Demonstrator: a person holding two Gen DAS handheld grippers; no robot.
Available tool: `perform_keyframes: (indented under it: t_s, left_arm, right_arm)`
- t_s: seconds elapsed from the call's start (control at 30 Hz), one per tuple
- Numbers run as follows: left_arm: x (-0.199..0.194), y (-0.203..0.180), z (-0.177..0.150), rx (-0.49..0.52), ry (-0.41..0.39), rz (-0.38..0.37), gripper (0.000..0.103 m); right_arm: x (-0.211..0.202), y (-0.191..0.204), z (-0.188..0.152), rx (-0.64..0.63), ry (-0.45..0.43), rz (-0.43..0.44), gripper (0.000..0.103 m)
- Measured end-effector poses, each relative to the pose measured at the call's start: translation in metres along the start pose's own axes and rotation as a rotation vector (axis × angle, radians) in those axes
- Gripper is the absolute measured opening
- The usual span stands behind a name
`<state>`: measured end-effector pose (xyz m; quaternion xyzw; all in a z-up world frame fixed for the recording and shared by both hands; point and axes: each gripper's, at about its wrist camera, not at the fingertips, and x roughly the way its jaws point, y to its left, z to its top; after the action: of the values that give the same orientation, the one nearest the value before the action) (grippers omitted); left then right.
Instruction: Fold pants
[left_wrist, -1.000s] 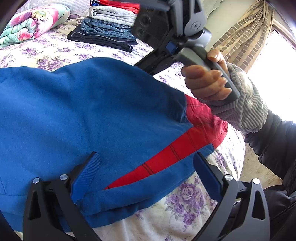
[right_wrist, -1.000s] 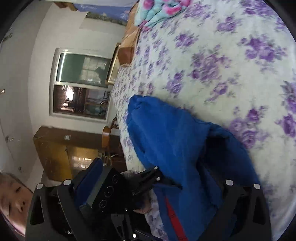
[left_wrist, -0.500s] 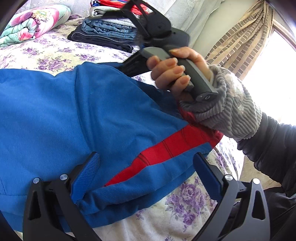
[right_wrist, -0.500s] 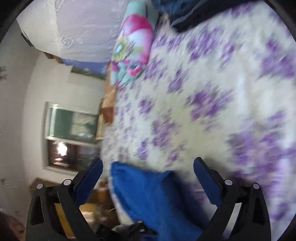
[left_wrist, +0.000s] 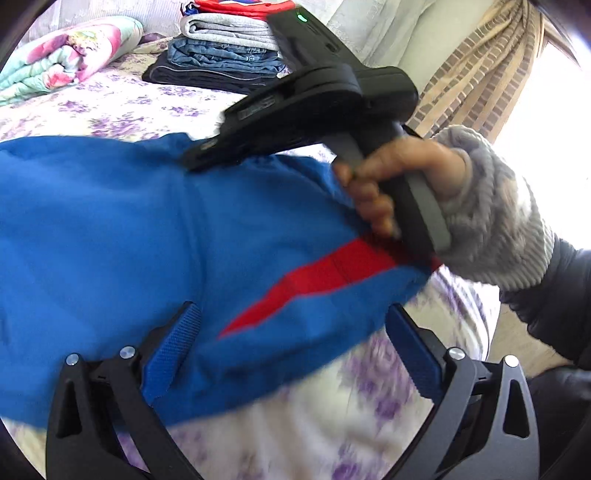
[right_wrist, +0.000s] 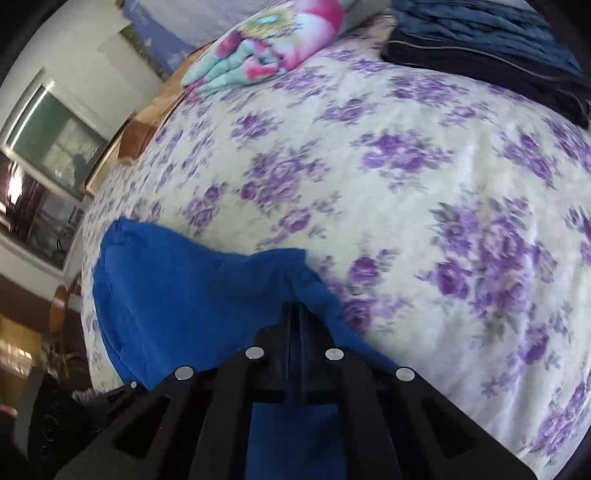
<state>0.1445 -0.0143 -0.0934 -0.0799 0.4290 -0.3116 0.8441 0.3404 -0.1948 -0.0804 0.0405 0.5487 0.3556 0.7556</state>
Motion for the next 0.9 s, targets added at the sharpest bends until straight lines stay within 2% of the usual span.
perform_keyframes:
  t_s: [0.07,0.13,0.2,0.23,0.3,0.33,0.37,0.43,0.5,0.53,0.57,0.6,0.67,0.73,0.77,0.83,0.9]
  left_arm:
    - [-0.015,0.003,-0.009,-0.004,-0.016,0.009,0.098]
    - [-0.031,0.009,-0.012,-0.046,-0.040,0.019,0.098]
    - [-0.050,0.012,-0.006,-0.068,-0.094,0.069,0.098]
    - [-0.060,0.014,-0.001,-0.067,-0.136,0.116,0.098]
    - [-0.074,0.024,0.008,-0.086,-0.192,0.173,0.098]
    - [-0.076,0.034,0.013,-0.115,-0.189,0.209,0.098]
    - [-0.072,0.048,0.015,-0.155,-0.155,0.264,0.098]
    - [-0.063,0.073,0.014,-0.231,-0.088,0.379,0.095]
    - [-0.061,0.079,0.009,-0.199,-0.083,0.375,0.093]
    - [-0.061,0.073,0.008,-0.149,-0.067,0.433,0.086]
    - [-0.061,0.069,0.006,-0.111,-0.060,0.498,0.075]
    - [-0.063,0.070,0.002,-0.092,-0.062,0.534,0.066]
    - [-0.077,0.078,-0.004,-0.135,-0.099,0.479,0.064]
    - [-0.091,0.083,-0.003,-0.186,-0.145,0.436,0.066]
    - [-0.100,0.081,-0.004,-0.202,-0.183,0.434,0.070]
    - [-0.108,0.072,-0.004,-0.194,-0.244,0.429,0.089]
    - [-0.113,0.058,-0.007,-0.164,-0.290,0.410,0.092]
  right_arm:
    - [-0.024,-0.007,-0.006,0.043,-0.073,0.003,0.010]
    - [-0.044,-0.002,-0.016,0.047,-0.111,0.041,0.018]
    - [-0.059,0.014,-0.034,0.023,-0.145,0.054,0.070]
    - [-0.065,0.023,-0.047,-0.001,-0.161,0.048,0.073]
    - [-0.072,0.046,-0.073,-0.071,-0.160,0.007,0.072]
    - [-0.075,0.054,-0.089,-0.101,-0.156,-0.021,0.072]
    - [-0.074,0.060,-0.098,-0.122,-0.140,-0.056,0.072]
    - [-0.063,0.060,-0.125,-0.137,-0.075,-0.190,0.072]
    - [-0.051,0.059,-0.146,-0.163,-0.059,-0.257,0.073]
    - [-0.053,0.063,-0.157,-0.214,-0.090,-0.288,0.073]
    - [-0.054,0.067,-0.164,-0.238,-0.086,-0.324,0.073]
    - [-0.059,0.069,-0.168,-0.234,-0.094,-0.333,0.073]
    - [-0.077,0.068,-0.173,-0.183,-0.138,-0.301,0.073]
    - [-0.109,0.060,-0.181,-0.090,-0.244,-0.205,0.080]
    - [-0.131,0.050,-0.189,-0.004,-0.315,-0.160,0.086]
    - [-0.172,0.019,-0.210,0.198,-0.458,-0.133,0.093]
    - [-0.200,-0.016,-0.241,0.402,-0.567,-0.136,0.094]
